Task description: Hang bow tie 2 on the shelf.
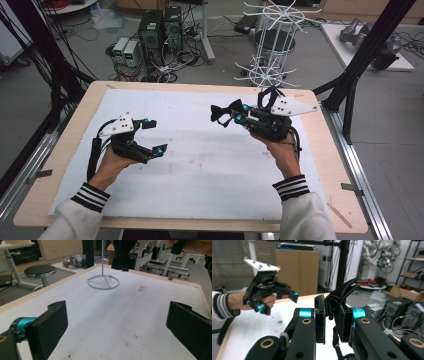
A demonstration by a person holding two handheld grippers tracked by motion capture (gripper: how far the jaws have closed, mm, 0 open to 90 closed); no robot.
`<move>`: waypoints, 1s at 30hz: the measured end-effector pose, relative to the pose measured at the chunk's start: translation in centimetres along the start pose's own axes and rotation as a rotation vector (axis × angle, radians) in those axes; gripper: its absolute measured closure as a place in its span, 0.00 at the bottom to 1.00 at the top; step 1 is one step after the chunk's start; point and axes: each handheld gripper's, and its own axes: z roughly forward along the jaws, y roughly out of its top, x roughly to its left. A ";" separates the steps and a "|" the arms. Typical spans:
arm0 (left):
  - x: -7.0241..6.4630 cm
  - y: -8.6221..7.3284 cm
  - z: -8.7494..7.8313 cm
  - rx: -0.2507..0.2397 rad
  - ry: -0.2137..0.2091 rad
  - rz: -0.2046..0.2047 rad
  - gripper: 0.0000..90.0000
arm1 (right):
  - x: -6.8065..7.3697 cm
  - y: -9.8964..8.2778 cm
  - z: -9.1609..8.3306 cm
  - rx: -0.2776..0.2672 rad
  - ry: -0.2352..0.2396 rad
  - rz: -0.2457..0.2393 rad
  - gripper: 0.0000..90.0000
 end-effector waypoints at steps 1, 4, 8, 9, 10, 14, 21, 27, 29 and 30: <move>0.0 -0.2 -0.2 -0.001 0.005 -0.003 0.05 | 0.0 0.0 -0.1 -0.004 -0.013 0.000 0.89; 0.0 -0.6 -0.6 -0.003 0.013 -0.007 0.05 | -0.2 0.1 -0.6 -0.022 -0.050 0.000 0.89; 0.0 -0.9 -1.1 -0.002 0.024 -0.010 0.05 | -0.3 0.2 -1.0 -0.039 -0.098 0.007 0.89; -0.1 -1.0 -1.2 -0.004 0.022 -0.011 0.05 | -0.3 0.3 -1.1 -0.044 -0.104 0.008 0.89; -0.1 -1.1 -1.3 -0.007 0.020 -0.010 0.05 | -0.4 0.3 -1.1 -0.049 -0.116 0.005 0.89; -0.1 -1.3 -1.8 -0.016 0.014 -0.010 0.05 | -0.5 0.3 -1.5 -0.063 -0.151 0.008 0.89; -0.3 -2.1 -3.0 -0.048 0.056 -0.011 0.05 | -1.1 0.3 -2.1 -0.091 -0.193 0.021 0.89; -0.5 -3.2 -3.7 -0.058 0.099 -0.016 0.05 | -1.7 0.1 -2.4 -0.127 -0.226 0.039 0.89; -0.7 -3.7 -3.9 -0.072 0.115 -0.009 0.05 | -1.9 0.1 -2.5 -0.126 -0.248 0.039 0.89; -0.8 -3.8 -4.0 -0.080 0.124 -0.006 0.05 | -1.9 0.1 -2.5 -0.126 -0.258 0.042 0.89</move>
